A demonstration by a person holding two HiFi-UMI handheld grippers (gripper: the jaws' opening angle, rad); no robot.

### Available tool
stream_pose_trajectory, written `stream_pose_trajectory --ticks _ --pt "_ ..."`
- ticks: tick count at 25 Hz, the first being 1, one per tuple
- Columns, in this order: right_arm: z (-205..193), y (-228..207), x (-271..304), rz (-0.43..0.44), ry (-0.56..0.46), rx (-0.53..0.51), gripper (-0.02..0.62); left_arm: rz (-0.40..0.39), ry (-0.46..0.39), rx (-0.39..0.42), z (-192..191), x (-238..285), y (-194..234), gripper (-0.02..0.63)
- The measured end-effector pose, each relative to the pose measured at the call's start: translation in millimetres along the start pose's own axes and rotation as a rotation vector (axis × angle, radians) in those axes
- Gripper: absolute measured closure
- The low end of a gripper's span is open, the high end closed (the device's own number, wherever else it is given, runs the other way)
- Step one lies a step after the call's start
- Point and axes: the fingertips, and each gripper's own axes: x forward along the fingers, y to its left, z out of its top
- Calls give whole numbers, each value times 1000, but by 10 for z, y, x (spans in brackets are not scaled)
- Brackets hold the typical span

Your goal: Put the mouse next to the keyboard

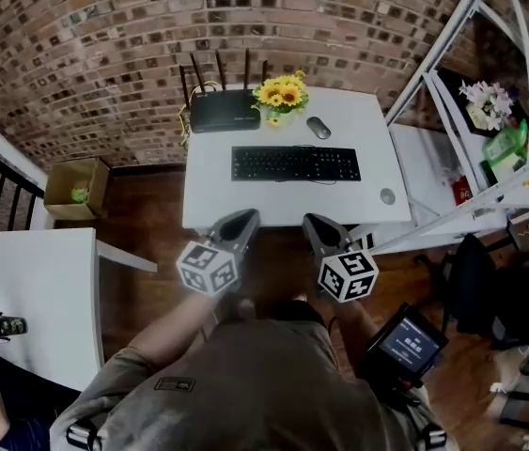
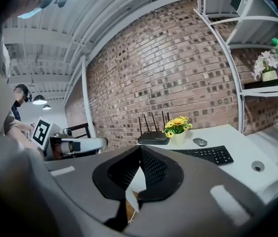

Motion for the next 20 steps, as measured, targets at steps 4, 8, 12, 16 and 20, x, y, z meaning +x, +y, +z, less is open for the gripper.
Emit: stream_pose_trajectory --ticks 4,8,12,16,20 --pt "55 -198 171 1 5 3 584 14 5 -3 37 204 132 611" --pt "126 -476 398 20 6 13 584 45 8 1 67 487 296 611" --pt "262 -859 677 50 11 13 584 86 11 7 121 887 463 611" --pt "455 -1317 1002 81 18 9 584 127 7 13 226 1365 629 611" --pt "546 -1739 1265 123 42 1 584 185 0 8 263 1794 771 611"
